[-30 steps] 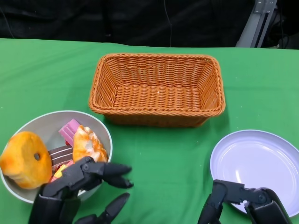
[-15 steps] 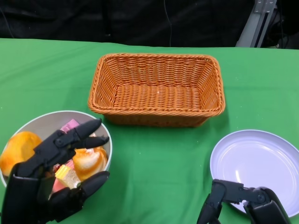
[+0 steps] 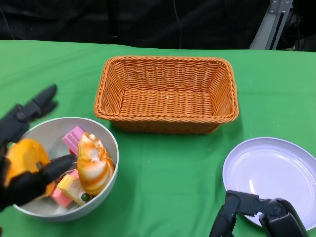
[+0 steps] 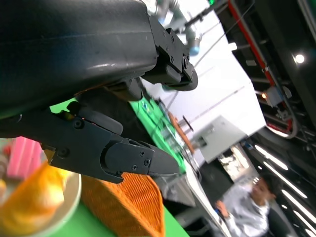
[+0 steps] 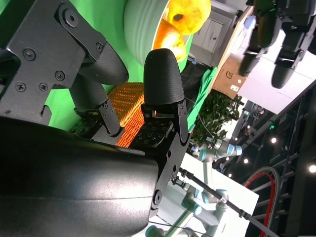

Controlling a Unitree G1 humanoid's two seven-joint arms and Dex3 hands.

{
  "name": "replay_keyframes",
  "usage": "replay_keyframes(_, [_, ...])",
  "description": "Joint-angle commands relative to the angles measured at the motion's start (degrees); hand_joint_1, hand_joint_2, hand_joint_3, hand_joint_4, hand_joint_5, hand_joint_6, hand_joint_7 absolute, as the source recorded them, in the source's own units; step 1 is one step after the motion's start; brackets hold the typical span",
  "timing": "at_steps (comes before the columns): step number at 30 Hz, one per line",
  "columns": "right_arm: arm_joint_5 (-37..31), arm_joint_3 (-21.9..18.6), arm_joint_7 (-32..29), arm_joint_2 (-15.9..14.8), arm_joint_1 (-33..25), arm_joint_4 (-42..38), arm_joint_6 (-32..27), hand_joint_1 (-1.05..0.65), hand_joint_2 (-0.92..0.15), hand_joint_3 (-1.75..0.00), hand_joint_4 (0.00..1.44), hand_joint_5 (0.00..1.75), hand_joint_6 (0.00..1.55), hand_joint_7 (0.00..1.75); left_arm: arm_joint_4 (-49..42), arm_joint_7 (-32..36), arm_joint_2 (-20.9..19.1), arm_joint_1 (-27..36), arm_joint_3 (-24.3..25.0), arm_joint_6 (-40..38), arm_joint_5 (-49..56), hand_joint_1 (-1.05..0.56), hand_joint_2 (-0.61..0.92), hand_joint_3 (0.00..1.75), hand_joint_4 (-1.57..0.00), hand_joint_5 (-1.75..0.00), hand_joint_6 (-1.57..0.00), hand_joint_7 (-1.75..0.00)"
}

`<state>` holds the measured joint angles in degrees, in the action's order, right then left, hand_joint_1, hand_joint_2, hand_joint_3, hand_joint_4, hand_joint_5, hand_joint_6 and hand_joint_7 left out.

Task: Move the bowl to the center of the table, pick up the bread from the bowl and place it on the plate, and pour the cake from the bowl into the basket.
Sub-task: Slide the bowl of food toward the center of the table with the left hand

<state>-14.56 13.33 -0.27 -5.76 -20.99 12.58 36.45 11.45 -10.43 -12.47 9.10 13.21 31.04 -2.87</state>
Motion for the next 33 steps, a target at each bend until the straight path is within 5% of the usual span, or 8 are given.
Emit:
replay_keyframes(1, [-0.46,-0.06,-0.03,-0.32,-0.69,1.16,0.72,-0.02,-0.08,-1.75,0.91,1.65,0.87,1.33,-0.8,0.9,-0.96,-0.47,1.12,-0.2,0.9,-0.63,0.92,0.28,0.0,-0.69,-0.3,-0.04])
replay_keyframes(7, [-0.31,0.01,0.0,-0.28,-0.7,1.06,0.74,-0.02,-0.08,-1.75,0.91,1.65,0.88,1.32,-0.44,0.94,-0.97,-0.39,1.54,-1.39,0.71,-0.63,0.92,0.28,0.0,-0.7,-0.3,-0.03])
replay_keyframes(15, [-0.04,0.01,0.5,-0.6,-0.86,1.63,0.01,-0.03,-0.09,-1.75,0.9,1.65,0.87,1.32,-0.29,2.77,-4.71,-1.01,6.14,-10.28,4.87,-0.65,0.92,0.45,0.0,-0.36,-0.17,-0.01])
replay_keyframes(30, [0.22,0.25,0.87,-0.76,-1.18,2.23,-0.67,-0.03,-0.1,-1.73,0.9,1.64,0.87,1.32,1.53,3.06,-4.74,-0.67,6.79,-14.29,4.41,-0.64,0.92,0.48,0.0,-0.28,-0.13,-0.01])
replay_keyframes(33, [-0.44,0.88,0.63,-0.25,-1.4,2.69,-1.0,-0.03,-0.11,-1.73,0.89,1.65,0.87,1.32,1.57,2.3,-5.39,-0.6,7.23,-20.83,3.38,-0.56,0.92,0.47,0.0,-0.23,-0.13,-0.01])
